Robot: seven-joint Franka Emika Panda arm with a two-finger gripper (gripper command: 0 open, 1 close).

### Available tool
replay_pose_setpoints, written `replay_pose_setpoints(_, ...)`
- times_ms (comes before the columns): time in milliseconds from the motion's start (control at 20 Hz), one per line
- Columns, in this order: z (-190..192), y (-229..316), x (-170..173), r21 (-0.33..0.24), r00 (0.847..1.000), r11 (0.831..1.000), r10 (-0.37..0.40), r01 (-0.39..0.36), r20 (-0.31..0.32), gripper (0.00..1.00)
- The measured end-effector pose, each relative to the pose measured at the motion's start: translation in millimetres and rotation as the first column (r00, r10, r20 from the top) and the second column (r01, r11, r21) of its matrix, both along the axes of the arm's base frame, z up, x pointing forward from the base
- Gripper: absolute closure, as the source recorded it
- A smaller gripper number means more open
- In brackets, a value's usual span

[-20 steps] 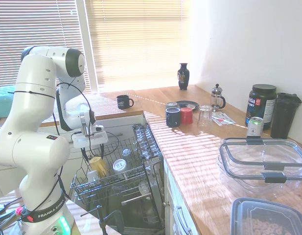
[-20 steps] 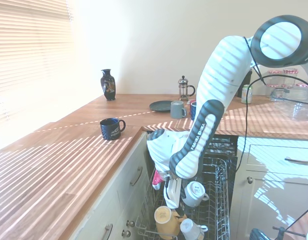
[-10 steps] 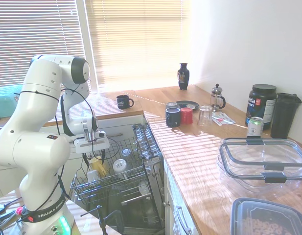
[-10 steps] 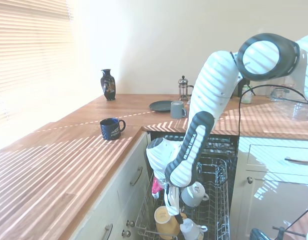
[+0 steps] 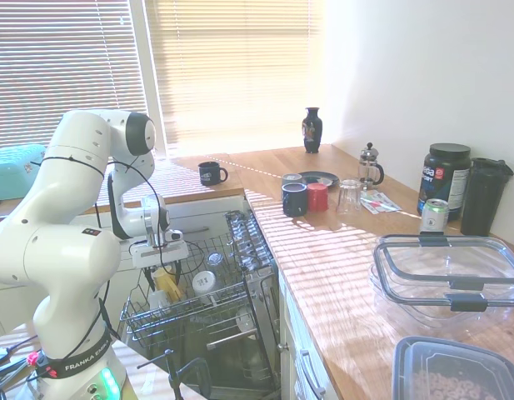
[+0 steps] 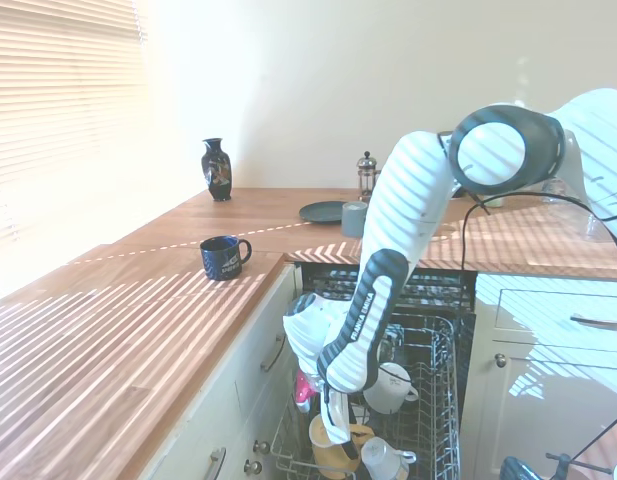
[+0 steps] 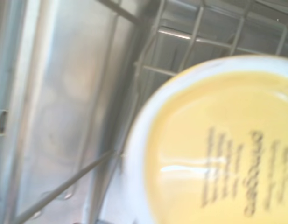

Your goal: Take a mug cup out of the rack

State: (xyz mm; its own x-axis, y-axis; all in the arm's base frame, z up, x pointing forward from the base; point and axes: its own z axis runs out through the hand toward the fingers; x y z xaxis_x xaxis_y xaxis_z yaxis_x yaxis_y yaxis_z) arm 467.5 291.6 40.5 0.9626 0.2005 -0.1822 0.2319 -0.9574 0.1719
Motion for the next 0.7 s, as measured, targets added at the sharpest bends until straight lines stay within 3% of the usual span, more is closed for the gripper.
replay_pose_setpoints(200, -18.9, -5.0, 0.2, -0.022, 1.000, 1.000, -0.001, 0.000, -0.022, 0.00)
replay_pose_setpoints(250, -21.5, -6.7, 0.7, -0.028, 1.000, 1.000, -0.006, 0.005, -0.024, 1.00)
replay_pose_setpoints(700, -18.5, -5.6, 13.7, -0.001, 0.999, 0.999, -0.035, 0.035, -0.025, 1.00)
